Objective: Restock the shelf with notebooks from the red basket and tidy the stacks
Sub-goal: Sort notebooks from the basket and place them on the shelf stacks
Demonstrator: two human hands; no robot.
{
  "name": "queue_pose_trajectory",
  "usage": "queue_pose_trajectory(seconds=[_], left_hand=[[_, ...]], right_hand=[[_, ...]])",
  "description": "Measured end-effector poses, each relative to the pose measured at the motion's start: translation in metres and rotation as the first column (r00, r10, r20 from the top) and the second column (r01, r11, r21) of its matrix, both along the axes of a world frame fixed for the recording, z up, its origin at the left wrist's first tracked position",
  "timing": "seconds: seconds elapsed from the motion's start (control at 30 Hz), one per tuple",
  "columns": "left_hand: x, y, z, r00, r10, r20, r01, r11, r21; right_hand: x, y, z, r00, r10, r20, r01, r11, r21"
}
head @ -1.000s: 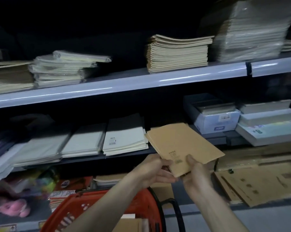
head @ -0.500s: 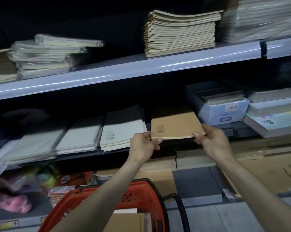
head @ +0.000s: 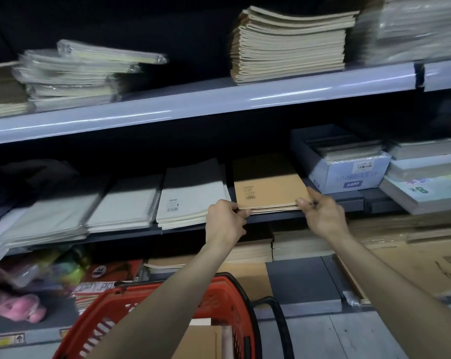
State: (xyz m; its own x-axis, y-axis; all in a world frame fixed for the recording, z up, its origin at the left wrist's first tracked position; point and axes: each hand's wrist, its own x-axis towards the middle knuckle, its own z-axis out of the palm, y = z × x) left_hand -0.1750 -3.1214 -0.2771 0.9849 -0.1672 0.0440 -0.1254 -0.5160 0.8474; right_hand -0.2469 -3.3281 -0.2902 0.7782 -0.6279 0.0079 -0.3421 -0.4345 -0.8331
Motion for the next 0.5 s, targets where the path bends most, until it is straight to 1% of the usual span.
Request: queue_pose_trajectory(seconds=[0.07, 0.13, 0.2, 0.27, 0.37, 0.43, 0.5], left_hand=[[-0.005, 0.008, 0.001, 0.999, -0.03, 0.034, 0.029, 0.999, 0.03], [-0.011, 0.025, 0.004, 0.996, -0.056, 0.064, 0.054, 0.998, 0.031], [-0.015, 0.05, 0.005, 0.989, -0.089, 0.115, 0.077, 0.992, 0.102], [-0.015, 0.084, 0.003, 0.985, -0.106, 0.135, 0.082, 0.981, 0.175], [-0.01, 0.146, -0.001, 0.992, -0.055, 0.116, 0.025, 0.971, 0.239], [-0.008, 0.189, -0.008, 0.999, 0.016, 0.041, -0.026, 0.966, 0.258], [-0.009, 0.234, -0.024, 0.997, 0.07, -0.039, -0.055, 0.951, 0.303]], right_hand=[[-0.009, 0.01, 0.004, 0.999, -0.023, -0.042, 0.022, 1.0, -0.02], [-0.023, 0.028, 0.008, 0.999, -0.049, -0.018, 0.047, 0.996, -0.07], [-0.036, 0.051, 0.012, 1.0, -0.028, 0.006, 0.028, 0.99, -0.137], [-0.043, 0.073, 0.012, 0.999, 0.041, -0.01, -0.042, 0.986, -0.162], [-0.045, 0.11, 0.006, 0.974, 0.181, -0.136, -0.201, 0.968, -0.15], [-0.047, 0.137, -0.003, 0.928, 0.283, -0.241, -0.317, 0.941, -0.117], [-0.047, 0.164, -0.022, 0.858, 0.376, -0.35, -0.416, 0.908, -0.045]])
